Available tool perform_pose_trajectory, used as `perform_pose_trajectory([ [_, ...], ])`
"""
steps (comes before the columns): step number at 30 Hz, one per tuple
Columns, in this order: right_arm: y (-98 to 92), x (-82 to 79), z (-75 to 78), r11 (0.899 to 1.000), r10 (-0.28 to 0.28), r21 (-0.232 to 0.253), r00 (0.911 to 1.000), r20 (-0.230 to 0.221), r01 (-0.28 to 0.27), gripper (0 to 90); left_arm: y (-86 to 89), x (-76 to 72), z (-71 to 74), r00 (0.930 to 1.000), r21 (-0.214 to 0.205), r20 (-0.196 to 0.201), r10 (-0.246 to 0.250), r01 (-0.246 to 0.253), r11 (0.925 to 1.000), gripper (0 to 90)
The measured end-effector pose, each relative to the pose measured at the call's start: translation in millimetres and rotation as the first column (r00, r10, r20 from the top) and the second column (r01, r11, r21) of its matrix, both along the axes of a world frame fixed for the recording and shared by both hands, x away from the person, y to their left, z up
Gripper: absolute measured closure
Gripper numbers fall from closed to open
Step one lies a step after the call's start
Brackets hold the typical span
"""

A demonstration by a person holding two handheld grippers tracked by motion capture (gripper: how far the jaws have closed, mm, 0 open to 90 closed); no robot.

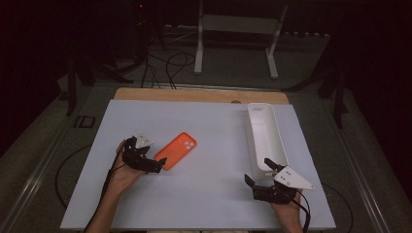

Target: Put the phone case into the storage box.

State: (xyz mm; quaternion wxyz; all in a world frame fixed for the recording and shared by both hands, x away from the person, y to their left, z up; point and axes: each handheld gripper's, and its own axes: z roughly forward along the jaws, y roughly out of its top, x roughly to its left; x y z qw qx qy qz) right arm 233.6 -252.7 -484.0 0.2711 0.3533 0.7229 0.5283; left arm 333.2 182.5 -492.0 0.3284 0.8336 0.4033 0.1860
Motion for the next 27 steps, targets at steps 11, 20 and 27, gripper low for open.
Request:
perform_pose_trajectory([
  [11,0.1,-0.5,0.1,1.0,0.0,-0.001,1.0,-0.001,0.0,9.1,-2.9,3.7,-5.2,0.9999,-0.012,-0.01,-0.011,0.011,0.9999,0.0],
  [20,0.4,-0.7,0.0,1.0,0.0,-0.002,1.0,-0.001,0.0,9.1,-6.9,6.9,-10.1,0.9994,-0.01,-0.028,-0.019,0.018,0.9998,0.0],
  [27,0.3,-0.8,0.1,1.0,0.0,-0.003,1.0,-0.001,0.0,9.1,-10.5,7.8,-12.2,0.9991,-0.015,-0.035,-0.023,0.022,0.9996,0.0],
])
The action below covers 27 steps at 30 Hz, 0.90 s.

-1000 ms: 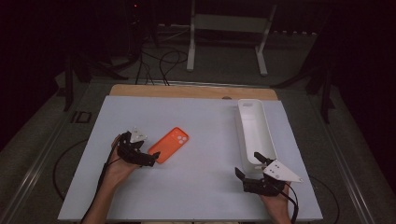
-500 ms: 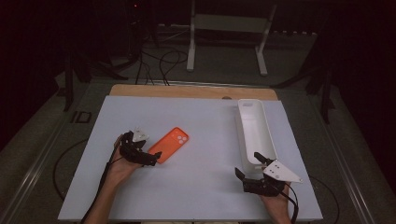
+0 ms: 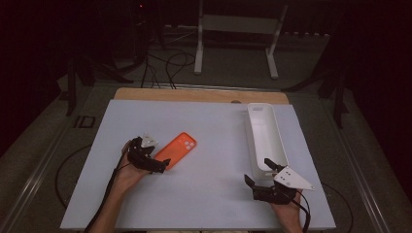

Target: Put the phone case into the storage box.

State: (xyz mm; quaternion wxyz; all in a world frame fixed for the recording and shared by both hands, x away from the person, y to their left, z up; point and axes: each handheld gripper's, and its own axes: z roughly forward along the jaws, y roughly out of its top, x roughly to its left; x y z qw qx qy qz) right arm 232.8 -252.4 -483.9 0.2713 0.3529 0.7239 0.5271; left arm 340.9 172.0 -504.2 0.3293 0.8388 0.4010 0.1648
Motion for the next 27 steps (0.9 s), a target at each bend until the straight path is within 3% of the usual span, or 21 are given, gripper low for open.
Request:
perform_pose_trajectory([
  [27,-0.1,0.6,-0.4,1.0,0.001,-0.001,1.0,0.0,-0.001,9.1,-13.0,6.6,-11.8,0.9973,0.04,-0.067,-0.031,0.033,0.9986,0.1],
])
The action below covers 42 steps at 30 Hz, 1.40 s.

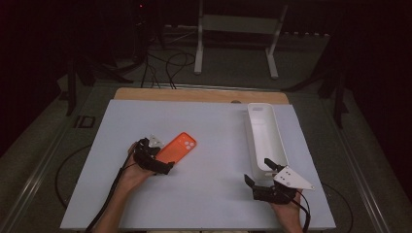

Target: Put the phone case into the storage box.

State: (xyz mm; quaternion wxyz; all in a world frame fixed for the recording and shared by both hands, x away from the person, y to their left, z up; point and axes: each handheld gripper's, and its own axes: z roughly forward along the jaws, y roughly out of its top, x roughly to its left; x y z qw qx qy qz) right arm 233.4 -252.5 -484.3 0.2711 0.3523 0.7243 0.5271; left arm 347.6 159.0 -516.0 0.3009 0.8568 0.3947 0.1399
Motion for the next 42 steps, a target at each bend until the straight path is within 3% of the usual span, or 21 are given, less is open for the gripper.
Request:
perform_pose_trajectory([
  [12,-0.3,0.0,-0.1,1.0,-0.004,0.002,1.0,-0.001,0.004,9.1,-5.2,4.0,-6.9,0.9995,0.024,-0.03,-0.002,0.003,0.9997,2.3],
  [30,1.5,-0.1,-0.2,1.0,-0.001,-0.004,1.0,-0.002,0.001,9.1,-8.3,5.8,-2.8,0.9974,0.037,-0.069,-0.024,0.026,0.999,12.4],
  [42,4.1,0.5,-0.4,1.0,0.007,-0.006,1.0,-0.006,-0.007,9.1,-8.9,6.8,-3.7,0.9972,0.039,-0.069,-0.029,0.031,0.9988,11.7],
])
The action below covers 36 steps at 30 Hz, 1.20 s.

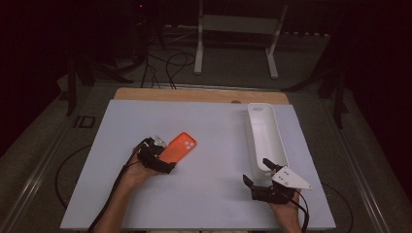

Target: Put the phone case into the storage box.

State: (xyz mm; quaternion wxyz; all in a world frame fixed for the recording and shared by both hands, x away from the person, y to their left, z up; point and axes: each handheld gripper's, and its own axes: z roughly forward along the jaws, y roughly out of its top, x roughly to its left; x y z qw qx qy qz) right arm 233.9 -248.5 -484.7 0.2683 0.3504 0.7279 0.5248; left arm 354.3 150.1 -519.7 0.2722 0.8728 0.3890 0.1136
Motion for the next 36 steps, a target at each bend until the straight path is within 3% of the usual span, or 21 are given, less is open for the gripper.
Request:
perform_pose_trajectory([
  [20,-2.6,0.5,0.2,1.0,-0.008,0.006,1.0,-0.002,0.008,9.2,-0.1,-2.5,2.6,0.9999,0.0,0.014,0.009,-0.009,1.0,16.6],
  [36,-1.2,0.9,0.2,1.0,-0.007,0.005,1.0,-0.005,0.007,9.1,3.8,-8.6,18.4,0.9962,-0.036,0.08,0.034,-0.031,0.9989,16.8],
])
